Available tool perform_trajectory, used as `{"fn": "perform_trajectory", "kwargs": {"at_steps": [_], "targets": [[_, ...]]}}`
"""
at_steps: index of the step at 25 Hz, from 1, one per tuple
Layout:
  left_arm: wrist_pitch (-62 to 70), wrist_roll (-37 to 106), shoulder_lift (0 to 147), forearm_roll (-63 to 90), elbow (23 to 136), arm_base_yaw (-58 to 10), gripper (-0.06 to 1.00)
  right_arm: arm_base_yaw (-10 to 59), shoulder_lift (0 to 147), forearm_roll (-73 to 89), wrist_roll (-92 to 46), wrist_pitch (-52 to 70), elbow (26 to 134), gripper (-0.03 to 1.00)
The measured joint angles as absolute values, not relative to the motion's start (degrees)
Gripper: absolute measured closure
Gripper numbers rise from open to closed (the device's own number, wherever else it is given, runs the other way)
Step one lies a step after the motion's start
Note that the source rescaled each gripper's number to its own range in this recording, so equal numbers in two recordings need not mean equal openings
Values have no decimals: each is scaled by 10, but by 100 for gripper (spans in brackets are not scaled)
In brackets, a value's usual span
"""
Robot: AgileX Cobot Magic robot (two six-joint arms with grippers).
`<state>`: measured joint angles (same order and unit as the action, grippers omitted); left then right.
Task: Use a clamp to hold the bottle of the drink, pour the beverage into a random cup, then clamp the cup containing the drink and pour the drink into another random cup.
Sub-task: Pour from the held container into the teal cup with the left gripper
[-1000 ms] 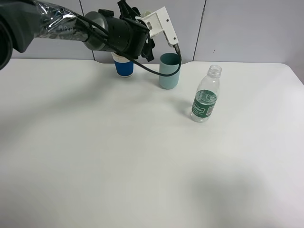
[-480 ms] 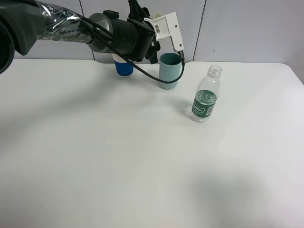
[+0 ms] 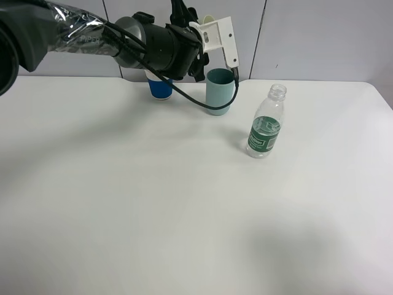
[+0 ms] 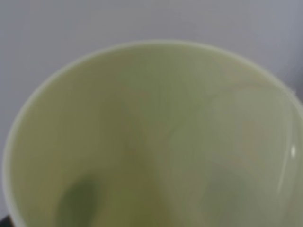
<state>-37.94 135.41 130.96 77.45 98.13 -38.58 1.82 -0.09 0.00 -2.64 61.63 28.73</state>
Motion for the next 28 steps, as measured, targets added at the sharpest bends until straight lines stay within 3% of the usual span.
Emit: {"fn": "perform_trajectory", "kwargs": {"at_steps": [28], "targets": [[-379,1403,1310,747,981,-386,90,18,-1,0,-26,616,287,3]]}}
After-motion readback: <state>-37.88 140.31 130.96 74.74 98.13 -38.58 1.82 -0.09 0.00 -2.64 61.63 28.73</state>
